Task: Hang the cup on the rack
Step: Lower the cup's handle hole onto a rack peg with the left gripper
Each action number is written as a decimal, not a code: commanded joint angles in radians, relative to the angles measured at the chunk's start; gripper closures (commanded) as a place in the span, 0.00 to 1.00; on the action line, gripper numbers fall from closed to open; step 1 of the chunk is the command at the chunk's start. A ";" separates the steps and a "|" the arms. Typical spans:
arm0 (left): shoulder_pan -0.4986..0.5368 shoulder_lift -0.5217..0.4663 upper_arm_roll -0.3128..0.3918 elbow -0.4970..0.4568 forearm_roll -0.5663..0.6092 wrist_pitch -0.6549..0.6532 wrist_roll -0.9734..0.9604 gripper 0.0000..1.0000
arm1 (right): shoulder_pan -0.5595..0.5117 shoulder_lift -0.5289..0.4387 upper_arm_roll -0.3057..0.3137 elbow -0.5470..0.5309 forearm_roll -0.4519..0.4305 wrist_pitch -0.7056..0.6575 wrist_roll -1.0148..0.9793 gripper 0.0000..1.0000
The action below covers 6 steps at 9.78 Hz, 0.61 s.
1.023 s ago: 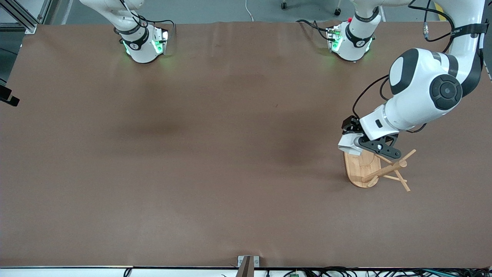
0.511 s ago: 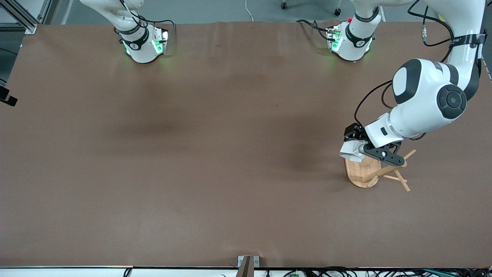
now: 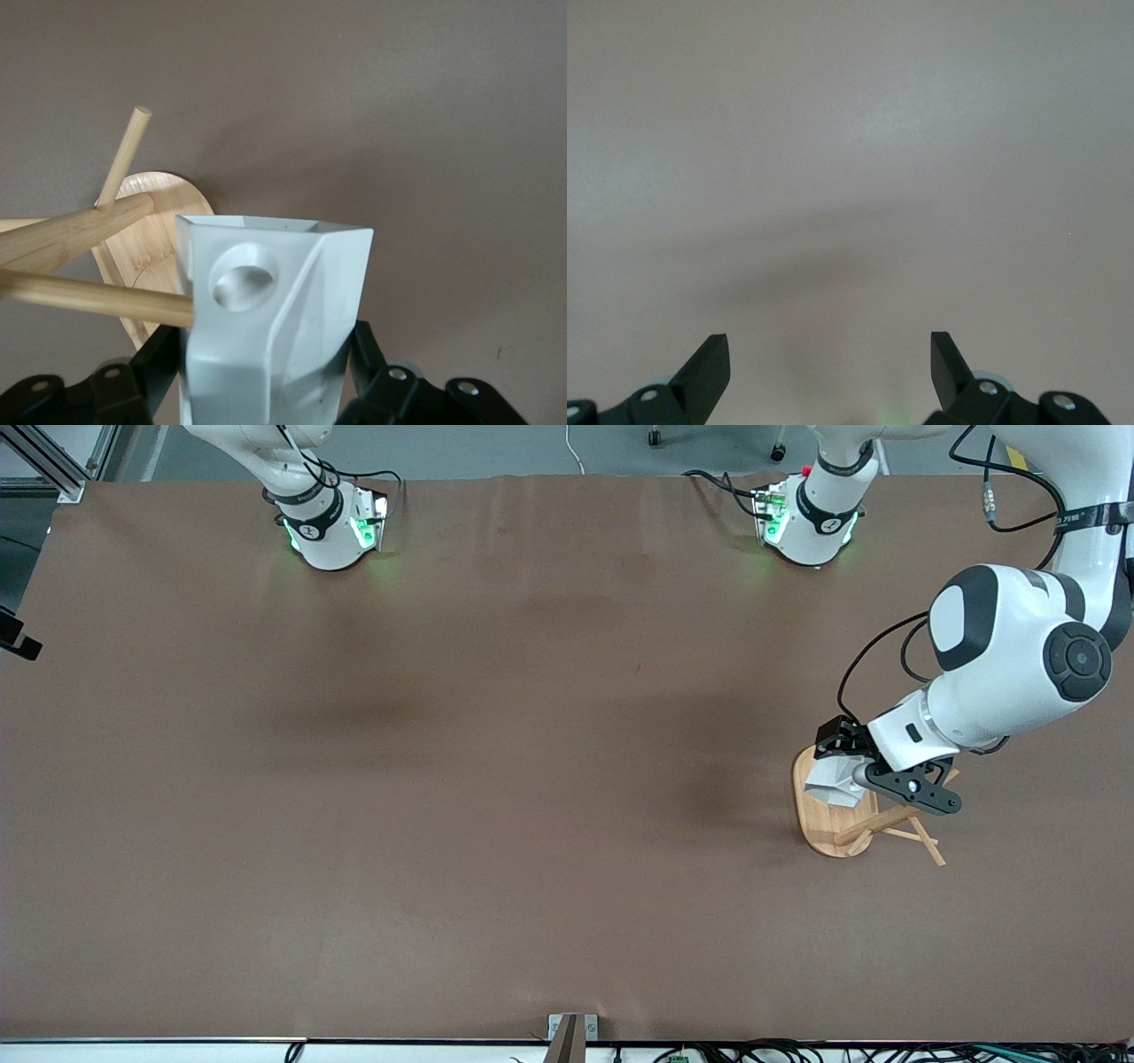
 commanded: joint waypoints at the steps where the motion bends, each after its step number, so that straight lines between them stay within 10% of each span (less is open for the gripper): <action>1: 0.003 0.028 0.006 0.000 -0.018 0.011 0.024 0.99 | -0.011 -0.028 0.007 -0.035 0.013 0.017 0.016 0.00; 6: 0.003 0.053 0.043 0.020 -0.022 0.011 0.052 0.99 | -0.022 -0.028 0.005 -0.036 0.028 0.014 0.016 0.00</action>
